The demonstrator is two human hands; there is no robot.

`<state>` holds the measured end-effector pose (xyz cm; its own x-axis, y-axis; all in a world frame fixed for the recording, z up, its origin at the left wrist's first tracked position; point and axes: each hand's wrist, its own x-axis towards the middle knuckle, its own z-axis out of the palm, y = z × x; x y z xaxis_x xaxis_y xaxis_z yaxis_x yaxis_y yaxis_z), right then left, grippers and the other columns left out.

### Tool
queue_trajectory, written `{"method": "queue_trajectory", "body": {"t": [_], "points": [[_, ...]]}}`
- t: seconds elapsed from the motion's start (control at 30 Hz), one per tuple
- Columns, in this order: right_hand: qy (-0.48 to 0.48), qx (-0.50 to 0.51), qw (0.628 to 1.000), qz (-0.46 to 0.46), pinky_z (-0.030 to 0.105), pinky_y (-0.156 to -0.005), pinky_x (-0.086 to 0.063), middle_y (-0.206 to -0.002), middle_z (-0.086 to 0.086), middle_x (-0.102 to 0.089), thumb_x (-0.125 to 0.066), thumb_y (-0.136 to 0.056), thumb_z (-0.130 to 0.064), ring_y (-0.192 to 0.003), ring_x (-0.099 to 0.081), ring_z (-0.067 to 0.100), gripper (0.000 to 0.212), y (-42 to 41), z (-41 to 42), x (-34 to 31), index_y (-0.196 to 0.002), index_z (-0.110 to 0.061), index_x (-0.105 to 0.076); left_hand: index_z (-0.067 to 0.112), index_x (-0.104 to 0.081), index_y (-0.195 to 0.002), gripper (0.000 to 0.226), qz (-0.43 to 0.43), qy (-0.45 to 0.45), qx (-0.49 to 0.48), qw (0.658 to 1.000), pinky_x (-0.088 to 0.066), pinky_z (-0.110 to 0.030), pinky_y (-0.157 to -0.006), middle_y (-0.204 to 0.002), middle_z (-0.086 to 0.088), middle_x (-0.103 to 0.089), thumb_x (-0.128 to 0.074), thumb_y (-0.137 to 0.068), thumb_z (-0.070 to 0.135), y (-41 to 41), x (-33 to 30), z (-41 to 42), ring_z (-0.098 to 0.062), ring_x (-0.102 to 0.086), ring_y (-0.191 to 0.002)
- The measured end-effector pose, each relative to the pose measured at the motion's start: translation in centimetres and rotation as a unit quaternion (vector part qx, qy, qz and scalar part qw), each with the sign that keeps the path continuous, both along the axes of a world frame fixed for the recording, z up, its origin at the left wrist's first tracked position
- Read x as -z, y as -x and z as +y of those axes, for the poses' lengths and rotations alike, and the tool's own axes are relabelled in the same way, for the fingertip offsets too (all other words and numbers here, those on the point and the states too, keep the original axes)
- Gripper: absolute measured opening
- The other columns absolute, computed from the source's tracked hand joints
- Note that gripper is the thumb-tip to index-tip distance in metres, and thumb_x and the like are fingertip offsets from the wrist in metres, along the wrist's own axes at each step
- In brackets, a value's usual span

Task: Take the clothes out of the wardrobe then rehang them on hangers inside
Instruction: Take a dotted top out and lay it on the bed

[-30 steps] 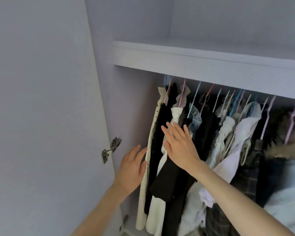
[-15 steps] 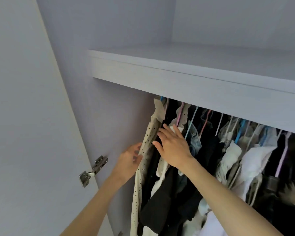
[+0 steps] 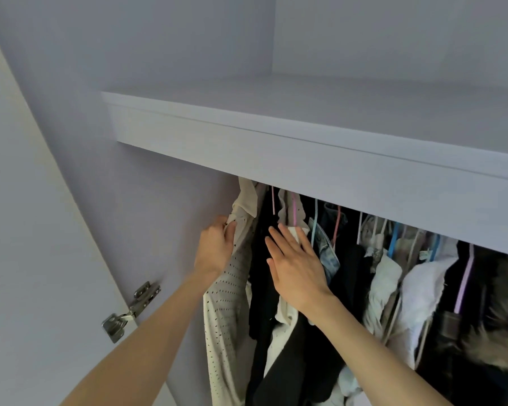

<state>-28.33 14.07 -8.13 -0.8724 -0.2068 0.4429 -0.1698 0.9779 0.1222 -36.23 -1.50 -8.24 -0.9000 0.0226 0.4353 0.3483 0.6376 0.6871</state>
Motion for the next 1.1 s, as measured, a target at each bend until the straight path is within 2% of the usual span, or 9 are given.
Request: {"method": "queue_trajectory", "body": {"t": [0.2,0.43,0.5,0.63,0.73,0.87,0.97,1.03,1.1], "points": [[-0.004,-0.006,1.0,0.004,0.044,-0.106,-0.027,-0.122,0.009,-0.062,-0.029,-0.085,-0.031,-0.121,-0.054,0.023,0.051,-0.1,0.2,-0.1,-0.106,-0.008,-0.07,-0.004,-0.055,-0.088,0.023,0.038,-0.052,-0.032,0.997,-0.031,-0.014,-0.041,-0.05,0.002,-0.04,-0.045,-0.097,0.015,-0.8,-1.3,-0.5,-0.01,-0.034,-0.042],[0.046,-0.025,0.998,-0.03,0.044,-0.11,-0.029,-0.118,0.009,-0.065,-0.03,-0.085,-0.031,-0.117,-0.057,0.024,0.05,0.1,-0.5,-0.3,-0.106,-0.009,-0.07,0.015,-0.047,-0.083,0.013,0.088,-0.05,-0.038,0.994,-0.032,-0.012,-0.042,-0.049,0.005,-0.041,-0.046,-0.096,0.015,-5.6,-2.7,-2.6,-0.011,-0.041,-0.04],[0.092,-0.044,0.994,-0.042,0.046,-0.108,-0.025,-0.12,0.011,-0.063,-0.029,-0.087,-0.032,-0.119,-0.055,0.027,0.051,-0.1,-0.9,-0.5,-0.112,-0.007,-0.067,0.014,-0.05,-0.086,0.01,0.091,-0.041,-0.045,0.994,-0.033,-0.012,-0.043,-0.049,0.008,-0.041,-0.048,-0.096,0.014,-7.4,-1.3,-4.0,-0.006,-0.049,-0.047],[0.202,-0.093,0.974,-0.039,0.035,-0.115,-0.009,-0.131,0.013,-0.055,-0.038,-0.095,-0.021,-0.131,-0.041,0.027,0.04,-1.1,-3.0,-1.0,-0.126,-0.004,-0.056,0.007,-0.058,-0.09,0.016,0.055,-0.033,-0.084,0.994,-0.035,-0.015,-0.047,-0.054,0.001,-0.051,-0.048,-0.096,0.019,-10.5,1.6,-7.2,-0.007,-0.043,-0.043],[0.359,-0.151,0.916,-0.095,0.02,-0.109,-0.018,-0.135,0.007,-0.05,-0.044,-0.097,-0.014,-0.13,-0.039,0.019,0.035,-2.9,-6.4,-1.5,-0.131,-0.006,-0.051,0.011,-0.056,-0.086,0.016,0.032,-0.031,-0.092,0.995,-0.032,-0.014,-0.046,-0.054,0.008,-0.046,-0.047,-0.095,0.021,-13.9,3.2,-9.4,-0.008,-0.045,-0.048],[0.501,-0.166,0.815,-0.24,0.025,-0.096,-0.038,-0.11,-0.007,-0.054,-0.043,-0.097,-0.018,-0.105,-0.051,0.005,0.022,-5.0,-11.7,-1.5,-0.115,-0.015,-0.055,0.025,-0.05,-0.08,0.018,0.014,-0.044,-0.092,0.995,-0.029,-0.012,-0.046,-0.05,0.014,-0.039,-0.05,-0.095,0.015,-19.4,4.7,-11.8,-0.002,-0.044,-0.049],[0.597,-0.112,0.725,-0.323,0.038,-0.093,-0.049,-0.105,0.003,-0.063,-0.044,-0.097,-0.019,-0.101,-0.06,0.018,0.013,-6.9,-15.4,-0.5,-0.095,-0.017,-0.056,0.021,-0.053,-0.083,0.012,-0.005,-0.053,-0.1,0.994,-0.028,-0.014,-0.046,-0.05,0.013,-0.039,-0.049,-0.095,0.018,-23.8,5.7,-13.6,-0.005,-0.041,-0.048],[0.649,-0.081,0.66,-0.37,0.036,-0.09,-0.052,-0.112,0.011,-0.063,-0.046,-0.097,-0.016,-0.103,-0.061,0.022,0.016,-9.2,-17.9,-0.1,-0.103,-0.013,-0.06,0.022,-0.052,-0.084,0.012,-0.034,-0.061,-0.113,0.991,-0.029,-0.015,-0.046,-0.049,0.013,-0.04,-0.048,-0.095,0.023,-26.9,6.5,-15.0,-0.005,-0.04,-0.047],[0.678,-0.048,0.633,-0.37,0.038,-0.092,-0.05,-0.116,0.012,-0.061,-0.049,-0.096,-0.015,-0.106,-0.059,0.024,0.023,-10.9,-19.1,0.1,-0.115,-0.008,-0.058,0.022,-0.052,-0.087,0.012,-0.05,-0.051,-0.115,0.991,-0.029,-0.019,-0.046,-0.05,0.012,-0.041,-0.047,-0.096,0.028,-29.1,7.2,-15.2,-0.006,-0.04,-0.047]]}}
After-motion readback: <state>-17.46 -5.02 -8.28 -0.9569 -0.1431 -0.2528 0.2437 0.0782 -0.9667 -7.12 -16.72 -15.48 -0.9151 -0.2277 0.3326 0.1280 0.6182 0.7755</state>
